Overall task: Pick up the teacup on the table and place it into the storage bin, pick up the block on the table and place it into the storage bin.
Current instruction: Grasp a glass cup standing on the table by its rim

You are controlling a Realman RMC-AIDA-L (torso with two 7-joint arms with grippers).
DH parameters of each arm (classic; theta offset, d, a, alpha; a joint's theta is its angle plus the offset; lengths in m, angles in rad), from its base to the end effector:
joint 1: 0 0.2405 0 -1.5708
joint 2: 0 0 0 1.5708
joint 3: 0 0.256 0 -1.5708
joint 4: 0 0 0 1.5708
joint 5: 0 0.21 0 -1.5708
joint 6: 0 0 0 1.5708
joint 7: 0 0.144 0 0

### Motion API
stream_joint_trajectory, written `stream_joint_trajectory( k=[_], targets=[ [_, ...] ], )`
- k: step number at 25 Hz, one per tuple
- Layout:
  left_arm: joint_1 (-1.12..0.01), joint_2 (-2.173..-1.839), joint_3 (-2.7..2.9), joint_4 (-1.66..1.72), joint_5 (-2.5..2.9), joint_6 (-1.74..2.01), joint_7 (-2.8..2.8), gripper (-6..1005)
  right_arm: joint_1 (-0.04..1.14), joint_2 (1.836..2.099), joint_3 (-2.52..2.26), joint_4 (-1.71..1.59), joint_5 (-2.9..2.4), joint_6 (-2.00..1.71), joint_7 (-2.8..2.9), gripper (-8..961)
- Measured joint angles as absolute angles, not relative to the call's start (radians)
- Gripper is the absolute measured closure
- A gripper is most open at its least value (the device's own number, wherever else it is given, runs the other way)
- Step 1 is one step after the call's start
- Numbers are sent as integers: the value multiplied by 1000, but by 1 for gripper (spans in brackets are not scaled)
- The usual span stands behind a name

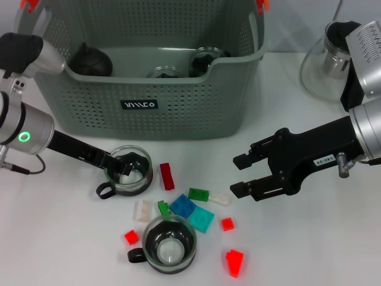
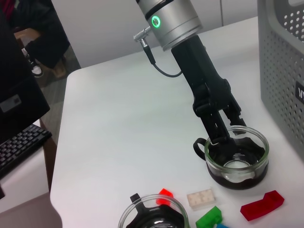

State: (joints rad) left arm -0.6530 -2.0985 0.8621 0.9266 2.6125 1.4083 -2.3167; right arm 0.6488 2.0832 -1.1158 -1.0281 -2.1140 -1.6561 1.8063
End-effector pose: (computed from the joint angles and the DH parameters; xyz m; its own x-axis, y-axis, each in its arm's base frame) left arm -0.2663 0.3704 0.0081 0.5477 0.8342 0.0637 0.7943 -0.4946 -0.3526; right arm 0.1685 0.3432 -0.0122 0.9573 -0.2637 -0.1184 -0.2610 -0.9646 0.0385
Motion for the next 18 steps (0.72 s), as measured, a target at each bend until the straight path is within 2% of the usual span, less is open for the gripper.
stream_joint_trajectory(
  k=[18],
  targets=[
    [-654,-2106,901,903,2617,1363,-2314,214,649,2083,-1113,-1028,-2114,-1649,1805,340]
  ],
)
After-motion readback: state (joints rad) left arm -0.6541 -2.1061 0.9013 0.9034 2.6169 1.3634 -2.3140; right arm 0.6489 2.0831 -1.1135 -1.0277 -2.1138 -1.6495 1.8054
